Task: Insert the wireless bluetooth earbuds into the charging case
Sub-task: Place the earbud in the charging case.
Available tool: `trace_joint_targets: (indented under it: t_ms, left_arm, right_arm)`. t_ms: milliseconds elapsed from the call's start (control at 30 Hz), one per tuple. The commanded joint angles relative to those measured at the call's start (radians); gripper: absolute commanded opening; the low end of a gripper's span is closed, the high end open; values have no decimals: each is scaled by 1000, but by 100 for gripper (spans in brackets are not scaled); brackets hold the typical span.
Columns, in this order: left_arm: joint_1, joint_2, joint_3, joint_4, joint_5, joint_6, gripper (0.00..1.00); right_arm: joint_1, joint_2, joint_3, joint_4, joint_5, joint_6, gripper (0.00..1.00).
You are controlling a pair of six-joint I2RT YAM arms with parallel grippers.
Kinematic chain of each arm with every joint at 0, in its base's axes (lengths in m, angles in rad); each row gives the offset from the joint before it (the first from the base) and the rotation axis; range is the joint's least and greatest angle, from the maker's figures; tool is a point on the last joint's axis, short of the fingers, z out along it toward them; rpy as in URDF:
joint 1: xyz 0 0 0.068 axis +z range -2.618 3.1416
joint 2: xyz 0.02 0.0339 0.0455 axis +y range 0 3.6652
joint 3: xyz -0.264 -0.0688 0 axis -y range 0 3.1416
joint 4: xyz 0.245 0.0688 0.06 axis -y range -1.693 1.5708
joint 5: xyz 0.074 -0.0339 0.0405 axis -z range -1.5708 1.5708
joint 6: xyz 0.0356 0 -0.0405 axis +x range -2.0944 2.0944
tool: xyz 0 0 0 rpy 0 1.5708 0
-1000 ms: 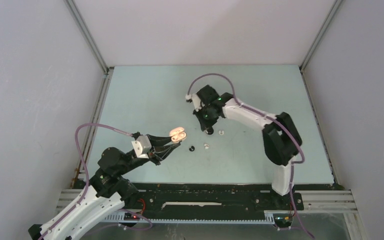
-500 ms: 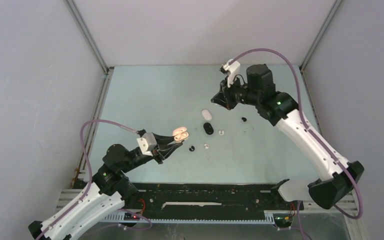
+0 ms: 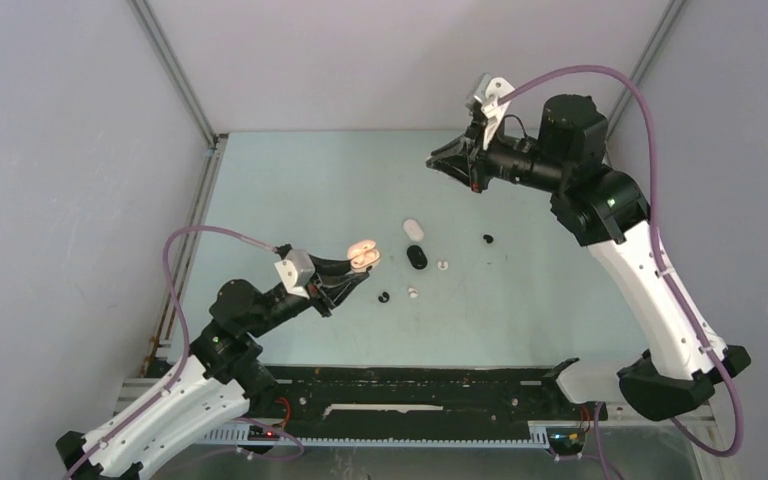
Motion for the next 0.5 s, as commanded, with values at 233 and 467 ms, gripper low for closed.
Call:
trace_joint_targets:
  t_ms: [233,467]
  left_arm:
    - [5,65,90,209,-12,-35,0]
    - [6,55,42,317,-2,-100,0]
  right_arm:
    - [252,-266,-404,690,118,-54,0]
    - [324,-233,-563,973,81,117,0]
